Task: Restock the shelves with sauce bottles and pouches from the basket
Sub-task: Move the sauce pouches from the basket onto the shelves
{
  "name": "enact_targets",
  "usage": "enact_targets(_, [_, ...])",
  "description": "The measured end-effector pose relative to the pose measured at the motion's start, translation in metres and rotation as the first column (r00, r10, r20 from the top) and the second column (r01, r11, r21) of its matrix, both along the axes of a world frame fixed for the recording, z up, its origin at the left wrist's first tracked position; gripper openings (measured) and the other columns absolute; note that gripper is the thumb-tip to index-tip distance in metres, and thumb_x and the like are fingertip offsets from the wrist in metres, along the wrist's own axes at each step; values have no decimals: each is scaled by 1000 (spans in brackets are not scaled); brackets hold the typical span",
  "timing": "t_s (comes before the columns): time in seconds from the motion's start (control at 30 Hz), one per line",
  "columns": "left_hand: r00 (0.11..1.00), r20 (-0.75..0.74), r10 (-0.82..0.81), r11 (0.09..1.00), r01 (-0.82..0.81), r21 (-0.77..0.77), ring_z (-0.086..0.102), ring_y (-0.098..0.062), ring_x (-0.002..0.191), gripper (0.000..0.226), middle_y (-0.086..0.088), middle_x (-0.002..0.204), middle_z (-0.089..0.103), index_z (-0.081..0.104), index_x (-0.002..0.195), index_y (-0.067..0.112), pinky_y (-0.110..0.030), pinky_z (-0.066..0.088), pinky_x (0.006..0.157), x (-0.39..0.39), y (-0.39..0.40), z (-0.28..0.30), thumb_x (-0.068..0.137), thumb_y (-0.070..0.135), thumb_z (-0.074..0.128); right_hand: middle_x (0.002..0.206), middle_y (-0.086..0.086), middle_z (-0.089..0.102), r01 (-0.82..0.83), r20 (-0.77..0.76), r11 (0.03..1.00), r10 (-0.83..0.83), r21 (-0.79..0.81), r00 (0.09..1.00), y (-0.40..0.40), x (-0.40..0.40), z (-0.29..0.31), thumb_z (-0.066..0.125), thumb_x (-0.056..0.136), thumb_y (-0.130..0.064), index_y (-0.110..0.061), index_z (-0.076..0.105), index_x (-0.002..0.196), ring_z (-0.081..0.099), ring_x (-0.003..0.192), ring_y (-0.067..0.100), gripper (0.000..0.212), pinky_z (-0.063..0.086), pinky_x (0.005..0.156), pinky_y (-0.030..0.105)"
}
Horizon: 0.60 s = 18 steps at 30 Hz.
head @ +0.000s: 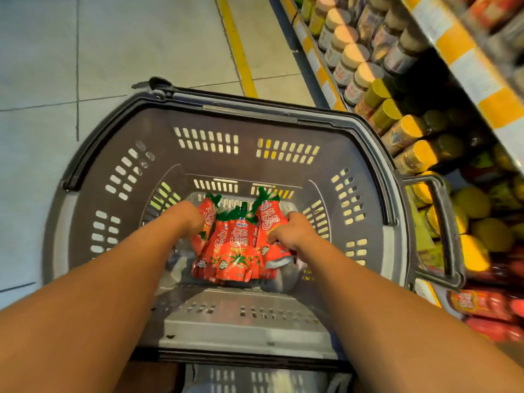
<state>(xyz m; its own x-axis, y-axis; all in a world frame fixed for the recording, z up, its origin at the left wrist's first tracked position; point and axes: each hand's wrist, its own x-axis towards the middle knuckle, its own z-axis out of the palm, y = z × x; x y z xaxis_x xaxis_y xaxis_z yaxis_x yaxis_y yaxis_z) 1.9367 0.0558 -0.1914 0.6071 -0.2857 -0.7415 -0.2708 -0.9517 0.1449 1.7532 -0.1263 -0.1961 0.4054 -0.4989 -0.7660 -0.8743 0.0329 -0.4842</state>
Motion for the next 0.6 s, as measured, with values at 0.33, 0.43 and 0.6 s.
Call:
enact_targets(0.33, [938,-67,340,861,-339,-379,63,-24,42,21,-11,55,66,71,81,2,-23,45,41,-4,0,120,85,22,67,81,6,71,-70,163,995,80,-68,983,-26,-17,113,89,67,-9,-10,66,101,67,46,10,41,46,40,19])
enact_targets(0.43, [934,-179,310,797,-358,-486,59,-19,34,24,-8,50,66,70,89,2,-23,43,33,-17,-4,162,87,26,75,84,5,73,-59,226,989,90,-138,970,-39,-28,161,90,66,-15,-12,68,98,69,52,11,38,48,43,20])
enact_targets(0.6, [927,-321,195,661,-366,-656,69,-22,49,33,-13,73,76,69,107,6,-26,50,40,-50,-12,216,90,32,79,90,8,76,81,373,981,-10,-175,928,-46,-75,239,89,66,-20,-15,70,104,75,66,21,44,56,51,29])
